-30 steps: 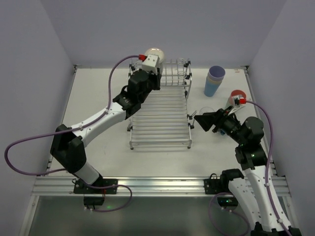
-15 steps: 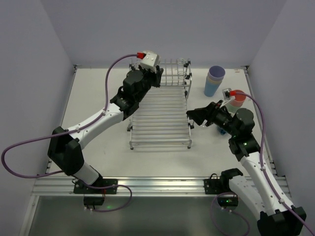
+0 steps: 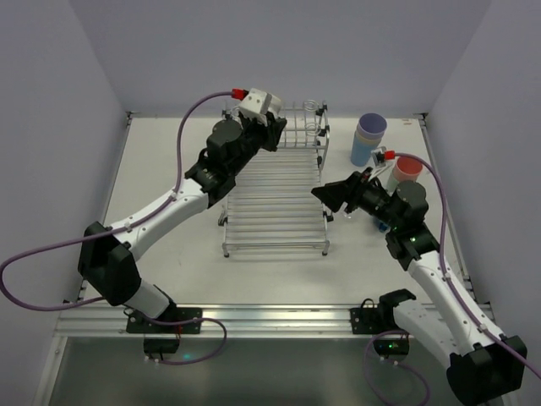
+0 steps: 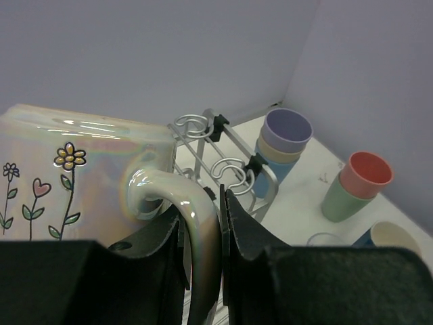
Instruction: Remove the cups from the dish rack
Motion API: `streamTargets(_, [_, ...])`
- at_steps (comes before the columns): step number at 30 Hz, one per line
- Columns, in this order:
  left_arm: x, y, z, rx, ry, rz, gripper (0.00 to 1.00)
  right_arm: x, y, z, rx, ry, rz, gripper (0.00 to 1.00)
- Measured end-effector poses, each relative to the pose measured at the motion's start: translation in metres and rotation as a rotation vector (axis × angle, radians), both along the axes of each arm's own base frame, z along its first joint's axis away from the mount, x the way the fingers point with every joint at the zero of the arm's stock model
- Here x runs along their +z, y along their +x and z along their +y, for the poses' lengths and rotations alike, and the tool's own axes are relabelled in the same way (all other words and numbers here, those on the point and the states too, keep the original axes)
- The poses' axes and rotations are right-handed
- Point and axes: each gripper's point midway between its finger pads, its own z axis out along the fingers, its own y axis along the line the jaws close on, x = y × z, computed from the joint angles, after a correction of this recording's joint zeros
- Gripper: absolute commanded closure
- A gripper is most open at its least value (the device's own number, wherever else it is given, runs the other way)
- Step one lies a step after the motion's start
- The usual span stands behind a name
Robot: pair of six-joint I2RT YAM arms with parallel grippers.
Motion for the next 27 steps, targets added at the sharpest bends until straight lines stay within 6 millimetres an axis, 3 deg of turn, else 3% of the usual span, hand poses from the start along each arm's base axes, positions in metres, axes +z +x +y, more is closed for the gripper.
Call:
streamTargets(6, [0.036,-0.028,-0.006,-0.106,-0.162,0.026,1.0,0.02,0.0,0.017,0.019,0.104,-0.016,0.27])
streamTargets(11, [0.09,-0.066,-0.008,-0.248,-0.345,0.001,1.0,0.046,-0.002,0.032,0.019,0.333,0.0,0.25])
streamTargets(16, [0.128,-0.106,-0.004,-0.397,-0.5,-0.027,1.0,0.055,-0.003,0.063,0.071,0.561,0.084,0.13])
streamTargets(19, [0.136,-0.124,-0.004,-0.475,-0.567,-0.017,1.0,0.061,-0.002,0.078,0.114,0.659,0.11,0.1])
streamTargets(24, [0.132,-0.143,-0.004,-0.564,-0.643,0.043,1.0,0.061,0.006,0.098,0.15,0.739,0.175,0.08])
streamTargets(27, [0.129,-0.153,-0.003,-0.602,-0.671,0.074,1.0,0.075,0.001,0.107,0.187,0.764,0.155,0.07])
